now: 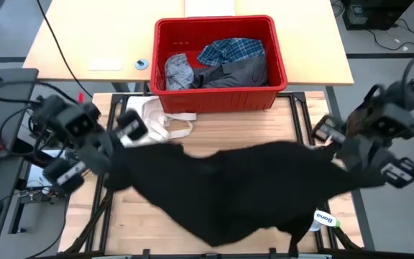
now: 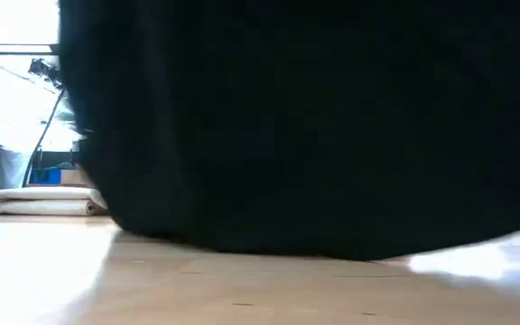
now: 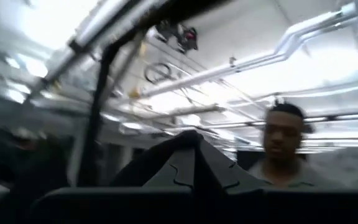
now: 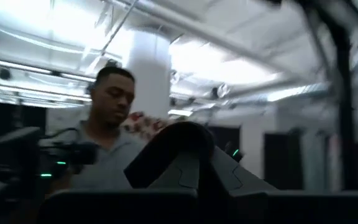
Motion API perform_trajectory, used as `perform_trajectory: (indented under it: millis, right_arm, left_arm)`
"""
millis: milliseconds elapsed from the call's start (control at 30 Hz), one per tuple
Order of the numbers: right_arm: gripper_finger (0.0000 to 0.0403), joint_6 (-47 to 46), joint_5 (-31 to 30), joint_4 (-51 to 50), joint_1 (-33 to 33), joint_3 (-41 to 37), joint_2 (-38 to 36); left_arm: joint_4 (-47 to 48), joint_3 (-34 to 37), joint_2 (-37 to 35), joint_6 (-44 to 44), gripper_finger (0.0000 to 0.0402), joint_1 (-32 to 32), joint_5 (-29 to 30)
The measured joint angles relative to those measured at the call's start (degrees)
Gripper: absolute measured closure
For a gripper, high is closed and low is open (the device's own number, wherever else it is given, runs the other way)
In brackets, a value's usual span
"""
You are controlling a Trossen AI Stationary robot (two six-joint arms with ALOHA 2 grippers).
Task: Fold Laundry from Bin
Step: Fold the black shirt
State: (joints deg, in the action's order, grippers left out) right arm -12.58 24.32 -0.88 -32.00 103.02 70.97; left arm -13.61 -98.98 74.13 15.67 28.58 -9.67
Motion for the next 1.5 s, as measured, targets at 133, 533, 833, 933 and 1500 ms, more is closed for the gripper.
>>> perform_trajectory:
  millis: [133, 533, 833, 933, 1500]
  right_arm:
    - [0.0393, -4.4, 3.9, 1.7, -3.1, -0.1, 3.1]
    - [0.0392, -3.0, 13.2, 23.2, -6.5, 0.0, 3.9]
    - [0.0392, -2.5, -6.2, -6.8, 1.4, 0.0, -0.9]
    - [0.0392, -4.4, -17.3, -23.5, 5.6, 0.0, -2.8]
    - [0.0391, -11.5, -42.0, -81.5, 20.8, -0.1, 4.9]
  left_arm:
    - [-7.5, 0.0, 3.2, 0.1, 0.0393, 4.1, 0.0]
    - [-39.3, 0.0, 8.1, -31.4, 0.0392, 13.9, -0.8]
    - [-36.6, 0.0, 7.5, -35.3, 0.0392, 13.7, 6.4]
    - [-32.5, 0.0, 6.4, -41.0, 0.0392, 13.0, 19.4]
    - [41.0, 0.0, 5.8, -2.9, 0.0395, -3.1, 95.7]
